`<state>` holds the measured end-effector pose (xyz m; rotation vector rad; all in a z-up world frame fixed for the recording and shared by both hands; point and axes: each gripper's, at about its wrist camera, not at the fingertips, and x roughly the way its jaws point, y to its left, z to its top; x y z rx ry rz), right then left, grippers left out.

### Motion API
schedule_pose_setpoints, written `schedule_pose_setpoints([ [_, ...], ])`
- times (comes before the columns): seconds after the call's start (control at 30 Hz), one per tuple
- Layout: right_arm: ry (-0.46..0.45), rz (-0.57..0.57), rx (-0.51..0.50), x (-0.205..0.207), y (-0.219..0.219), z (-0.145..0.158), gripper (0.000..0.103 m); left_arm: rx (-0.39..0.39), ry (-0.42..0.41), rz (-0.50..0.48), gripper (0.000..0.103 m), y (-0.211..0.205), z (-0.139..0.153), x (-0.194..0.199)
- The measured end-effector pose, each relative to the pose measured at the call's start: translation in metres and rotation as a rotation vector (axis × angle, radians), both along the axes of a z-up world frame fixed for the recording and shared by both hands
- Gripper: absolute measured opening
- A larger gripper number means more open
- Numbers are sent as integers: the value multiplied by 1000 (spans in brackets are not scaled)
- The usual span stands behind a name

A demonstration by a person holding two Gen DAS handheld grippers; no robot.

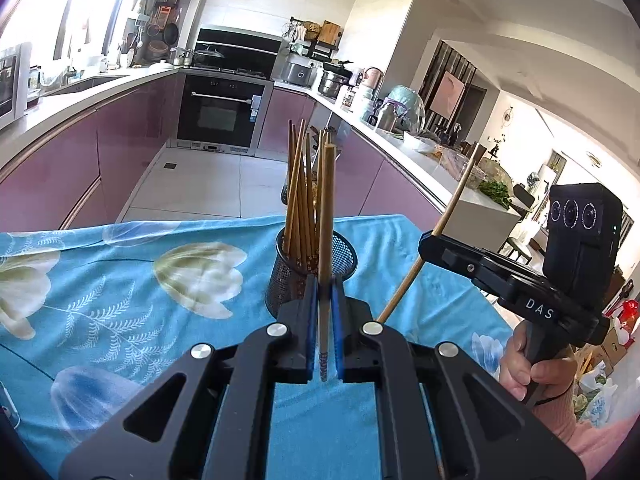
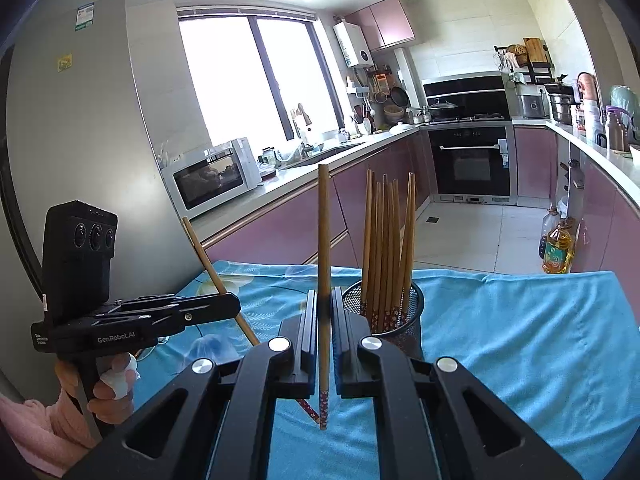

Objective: Organize utensils
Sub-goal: 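Lift the chopstick upright over the mesh cup with the right gripper while the left carries its own, then lower the upright chopstick into the mesh cup with the left gripper while the right lowers its own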

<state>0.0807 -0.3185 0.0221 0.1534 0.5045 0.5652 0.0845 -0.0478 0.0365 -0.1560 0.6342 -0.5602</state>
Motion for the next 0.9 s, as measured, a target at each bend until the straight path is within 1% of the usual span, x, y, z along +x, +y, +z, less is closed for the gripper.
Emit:
schedule_pose_setpoints([
  [0.43,-22,-14,-7,1,-4,8,6,23,-38,-6,7,-12,11,4],
  [0.9,-31,-21,-8,2,-6,14,6,25,-49,-11,7,-14,16,3],
])
